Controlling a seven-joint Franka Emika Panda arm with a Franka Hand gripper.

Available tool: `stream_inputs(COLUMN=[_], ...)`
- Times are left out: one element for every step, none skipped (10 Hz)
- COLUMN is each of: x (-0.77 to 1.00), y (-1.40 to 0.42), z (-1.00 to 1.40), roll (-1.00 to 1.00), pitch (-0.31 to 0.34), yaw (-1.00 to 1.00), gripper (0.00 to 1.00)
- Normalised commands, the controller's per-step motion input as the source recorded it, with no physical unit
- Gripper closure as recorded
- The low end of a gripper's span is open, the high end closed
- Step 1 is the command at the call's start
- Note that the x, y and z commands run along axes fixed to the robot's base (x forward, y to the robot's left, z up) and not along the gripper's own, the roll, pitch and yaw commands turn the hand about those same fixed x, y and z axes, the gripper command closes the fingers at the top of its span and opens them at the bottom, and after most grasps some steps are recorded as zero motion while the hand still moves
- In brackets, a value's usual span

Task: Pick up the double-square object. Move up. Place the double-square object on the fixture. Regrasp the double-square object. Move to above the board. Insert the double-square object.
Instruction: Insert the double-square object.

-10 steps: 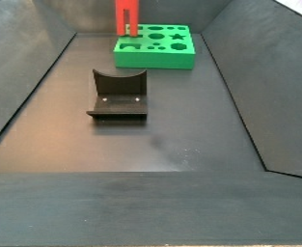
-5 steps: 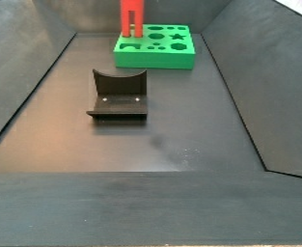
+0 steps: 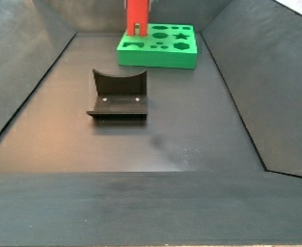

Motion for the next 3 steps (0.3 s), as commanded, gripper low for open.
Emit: stream_inputs(x=[0.31, 0.02, 0.00], y=[-0.01, 0.00, 0.00], z=[-0.98, 0.00, 0.00], roll=[0.12, 0.00, 0.00], pitch=[-0.027, 0.023, 0.000], yaw=[0.17, 0.00, 0.00], gripper=[1.00, 1.00, 1.00])
